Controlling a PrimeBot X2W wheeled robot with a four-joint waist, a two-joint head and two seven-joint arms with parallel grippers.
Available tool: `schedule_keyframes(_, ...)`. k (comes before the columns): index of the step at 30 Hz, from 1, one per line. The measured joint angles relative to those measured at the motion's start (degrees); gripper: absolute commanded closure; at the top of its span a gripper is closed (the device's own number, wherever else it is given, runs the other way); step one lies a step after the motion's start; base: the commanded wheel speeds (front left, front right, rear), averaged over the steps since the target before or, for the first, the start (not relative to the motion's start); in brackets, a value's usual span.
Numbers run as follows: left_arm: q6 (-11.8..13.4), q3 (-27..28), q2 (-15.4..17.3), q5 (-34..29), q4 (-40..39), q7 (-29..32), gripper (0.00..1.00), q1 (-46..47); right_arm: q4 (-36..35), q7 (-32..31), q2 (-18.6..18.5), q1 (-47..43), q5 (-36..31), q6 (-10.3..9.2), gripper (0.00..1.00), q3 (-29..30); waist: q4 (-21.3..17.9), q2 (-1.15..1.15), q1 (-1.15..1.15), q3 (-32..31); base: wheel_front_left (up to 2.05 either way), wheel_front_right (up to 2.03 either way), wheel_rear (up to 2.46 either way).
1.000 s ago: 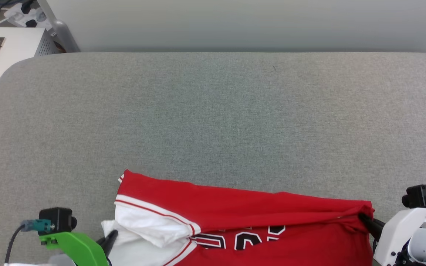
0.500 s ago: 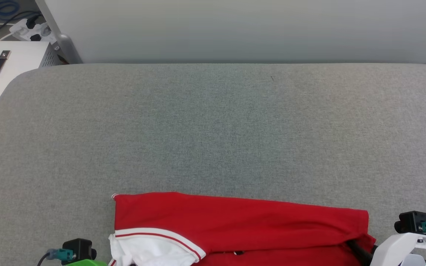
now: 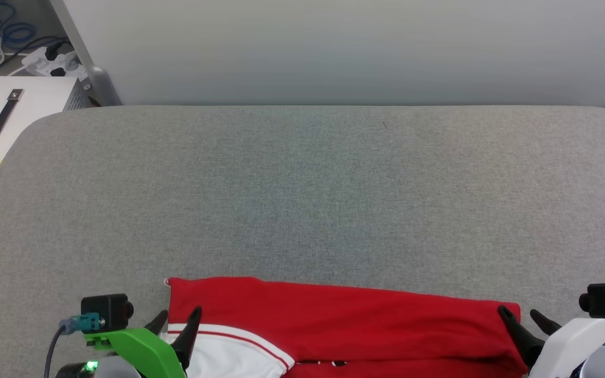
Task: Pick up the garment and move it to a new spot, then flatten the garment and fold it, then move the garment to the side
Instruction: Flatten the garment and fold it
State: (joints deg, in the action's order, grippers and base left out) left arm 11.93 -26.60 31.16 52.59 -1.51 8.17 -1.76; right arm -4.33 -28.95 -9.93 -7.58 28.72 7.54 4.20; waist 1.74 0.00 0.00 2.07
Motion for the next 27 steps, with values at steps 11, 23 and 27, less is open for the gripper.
schedule_keyframes(11, 7.38, 4.21, -0.47, -10.44, -6.91, -14.17, 0.00, 2.84, -0.89, -7.21, -1.53, -0.13, -1.82, 0.00, 0.00, 5.04, 0.48, 0.00, 0.00, 0.44, 0.00, 0.00, 0.00)
schedule_keyframes(23, 11.06, 3.12, -1.82, -19.09, -12.14, -20.59, 0.00, 4.52, 5.54, -11.18, -3.01, 1.83, -0.63, 0.00, 0.00, 0.20, 2.45, 0.00, 0.00, 4.61, 0.00, 0.00, 0.00)
schedule_keyframes(27, 11.66, 2.66, -1.72, -20.70, -12.83, -20.57, 0.00, 4.99, 6.87, -12.05, -3.20, 1.84, 0.24, 0.00, 0.00, -0.87, 3.25, 0.00, 0.00, 5.84, 0.00, 0.00, 0.00)
